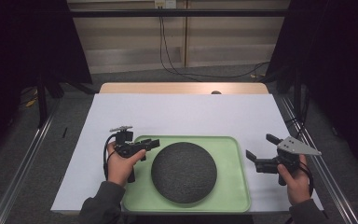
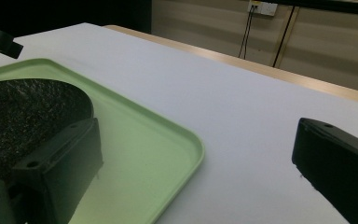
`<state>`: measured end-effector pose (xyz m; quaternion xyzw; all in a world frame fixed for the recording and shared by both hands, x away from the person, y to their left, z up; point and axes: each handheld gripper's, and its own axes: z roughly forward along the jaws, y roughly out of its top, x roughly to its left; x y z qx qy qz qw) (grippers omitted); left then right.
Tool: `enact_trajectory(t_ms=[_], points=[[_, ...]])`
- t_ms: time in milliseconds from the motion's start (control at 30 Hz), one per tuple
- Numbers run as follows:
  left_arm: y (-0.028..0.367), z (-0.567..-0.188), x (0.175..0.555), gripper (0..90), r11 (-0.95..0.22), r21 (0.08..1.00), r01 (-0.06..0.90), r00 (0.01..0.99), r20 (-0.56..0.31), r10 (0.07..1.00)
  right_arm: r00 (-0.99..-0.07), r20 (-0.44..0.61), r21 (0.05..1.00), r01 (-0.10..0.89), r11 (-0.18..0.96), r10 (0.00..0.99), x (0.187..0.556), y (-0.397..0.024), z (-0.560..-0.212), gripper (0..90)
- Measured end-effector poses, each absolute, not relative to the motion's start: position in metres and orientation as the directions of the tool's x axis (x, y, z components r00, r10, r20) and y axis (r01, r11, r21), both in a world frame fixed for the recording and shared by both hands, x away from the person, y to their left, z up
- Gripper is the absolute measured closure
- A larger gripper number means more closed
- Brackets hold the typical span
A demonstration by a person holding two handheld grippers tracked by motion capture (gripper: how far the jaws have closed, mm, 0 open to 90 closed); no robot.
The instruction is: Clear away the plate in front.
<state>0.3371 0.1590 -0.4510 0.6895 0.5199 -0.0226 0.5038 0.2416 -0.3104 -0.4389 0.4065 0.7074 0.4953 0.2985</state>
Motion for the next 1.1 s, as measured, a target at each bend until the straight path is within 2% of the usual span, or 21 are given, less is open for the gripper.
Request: enact_trajectory(t_ms=[600, 833, 1100], points=[[0.174, -0.441, 0.341, 27.9, 0.045, 0.752, 0.658, 0.508, -0.487, 0.710, -0.496, -0.019, 0.944, 0.278, 0.179, 0.868, 0.242, -0.310, -0.439, 1.1], [0.180, -0.439, 0.343, 14.2, 0.046, 0.778, 0.626, 0.525, -0.464, 0.714, -0.494, -0.018, 0.943, 0.281, 0.179, 0.869, 0.242, -0.310, -0.439, 1.1], [0.183, -0.440, 0.346, 10.6, 0.032, 0.791, 0.611, 0.540, -0.446, 0.714, -0.496, -0.024, 0.940, 0.285, 0.189, 0.868, 0.242, -0.309, -0.440, 1.0]])
